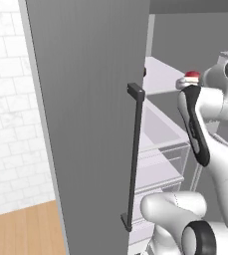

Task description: Place one cucumber and one steak in each tupperware on the nearby counter, to pack two identical lunches.

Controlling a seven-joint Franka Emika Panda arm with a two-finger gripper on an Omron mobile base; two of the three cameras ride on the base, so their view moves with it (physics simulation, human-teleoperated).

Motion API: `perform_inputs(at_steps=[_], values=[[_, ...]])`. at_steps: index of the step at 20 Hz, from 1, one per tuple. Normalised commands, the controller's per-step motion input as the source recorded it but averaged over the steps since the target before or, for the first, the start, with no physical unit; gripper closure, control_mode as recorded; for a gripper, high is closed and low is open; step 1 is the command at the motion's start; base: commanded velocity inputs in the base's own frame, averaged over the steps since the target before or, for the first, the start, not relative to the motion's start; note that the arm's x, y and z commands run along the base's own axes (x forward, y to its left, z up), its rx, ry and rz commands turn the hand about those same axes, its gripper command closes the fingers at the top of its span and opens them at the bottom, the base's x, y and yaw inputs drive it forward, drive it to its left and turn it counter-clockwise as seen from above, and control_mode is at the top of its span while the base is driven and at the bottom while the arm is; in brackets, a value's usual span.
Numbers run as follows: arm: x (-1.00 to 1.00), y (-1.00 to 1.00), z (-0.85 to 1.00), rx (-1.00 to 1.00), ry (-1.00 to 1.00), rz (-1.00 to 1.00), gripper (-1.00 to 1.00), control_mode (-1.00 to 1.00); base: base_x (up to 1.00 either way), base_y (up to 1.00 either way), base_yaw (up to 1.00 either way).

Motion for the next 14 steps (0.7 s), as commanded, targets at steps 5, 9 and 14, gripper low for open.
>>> perform_inputs(at_steps=[5,9,14], values=[[-0.74,0.03,0.05,0.0,0.04,0.0,1.0,-1.0,0.0,0.0,0.0],[-0.42,0.11,-0.17,-0.02,0.09,0.0,1.0,-1.0,0.0,0.0,0.0],[-0.25,0.06,-0.16,0.0,0.1,0.0,1.0,-1.0,0.0,0.0,0.0]])
